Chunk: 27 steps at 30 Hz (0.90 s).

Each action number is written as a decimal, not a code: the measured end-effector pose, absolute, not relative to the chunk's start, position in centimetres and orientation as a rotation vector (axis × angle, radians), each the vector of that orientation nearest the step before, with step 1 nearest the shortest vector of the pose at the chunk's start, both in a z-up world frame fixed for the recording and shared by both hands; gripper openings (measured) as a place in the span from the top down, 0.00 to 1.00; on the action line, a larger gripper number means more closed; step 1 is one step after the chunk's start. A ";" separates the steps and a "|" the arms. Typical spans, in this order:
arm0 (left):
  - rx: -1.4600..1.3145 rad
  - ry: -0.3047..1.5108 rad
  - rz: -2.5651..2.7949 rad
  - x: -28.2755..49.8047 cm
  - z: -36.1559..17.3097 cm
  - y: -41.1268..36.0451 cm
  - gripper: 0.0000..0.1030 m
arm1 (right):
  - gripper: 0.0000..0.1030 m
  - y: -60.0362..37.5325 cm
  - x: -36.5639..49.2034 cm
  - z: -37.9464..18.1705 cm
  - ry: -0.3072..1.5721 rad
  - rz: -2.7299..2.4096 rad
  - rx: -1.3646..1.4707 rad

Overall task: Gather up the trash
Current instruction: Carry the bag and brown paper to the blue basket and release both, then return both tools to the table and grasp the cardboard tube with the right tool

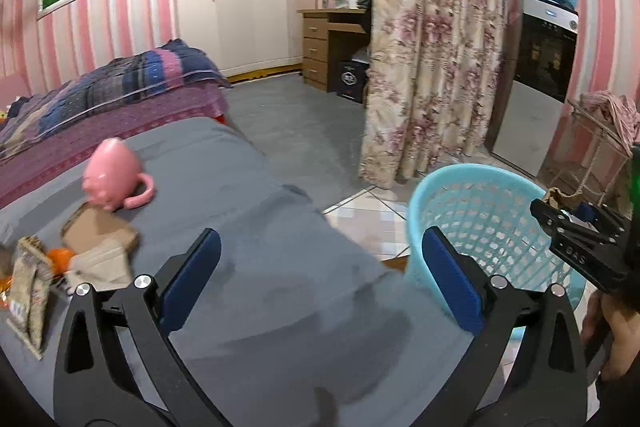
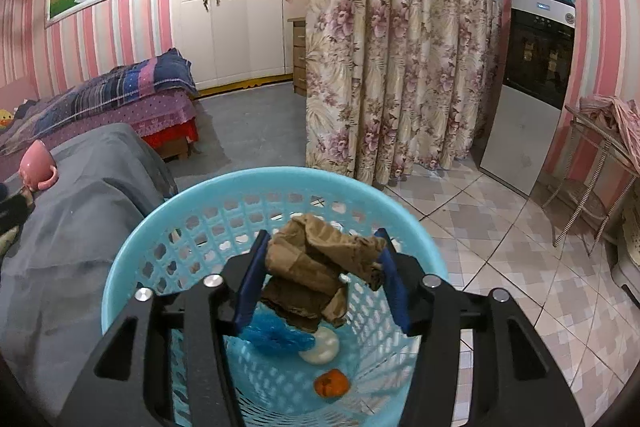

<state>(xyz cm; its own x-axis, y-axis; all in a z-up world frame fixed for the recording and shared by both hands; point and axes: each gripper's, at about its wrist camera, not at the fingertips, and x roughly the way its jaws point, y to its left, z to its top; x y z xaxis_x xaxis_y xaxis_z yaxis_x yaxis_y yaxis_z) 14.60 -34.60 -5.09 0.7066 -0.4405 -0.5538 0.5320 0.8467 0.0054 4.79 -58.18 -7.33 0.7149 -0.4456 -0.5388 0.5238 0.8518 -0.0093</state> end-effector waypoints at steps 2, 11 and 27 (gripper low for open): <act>0.159 0.564 -0.525 14.5 -4.8 -33.0 0.05 | 0.28 -58.2 5.3 -7.2 0.557 -0.552 0.144; 0.112 0.550 -0.432 14.3 -3.1 -27.0 0.05 | 0.05 -56.8 4.8 -5.6 0.554 -0.586 0.209; 0.039 0.531 -0.170 12.4 -1.4 -9.7 0.05 | 0.04 -39.8 9.9 -1.9 0.515 -0.317 0.115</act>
<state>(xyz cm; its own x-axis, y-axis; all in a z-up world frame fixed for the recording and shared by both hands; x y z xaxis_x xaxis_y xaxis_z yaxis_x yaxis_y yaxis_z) 12.38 -9.71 -1.41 0.8485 -0.1517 -0.5071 0.1718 0.9851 -0.0071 9.86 -39.84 -1.93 0.8230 -0.2683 -0.5007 0.3259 0.9450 0.0293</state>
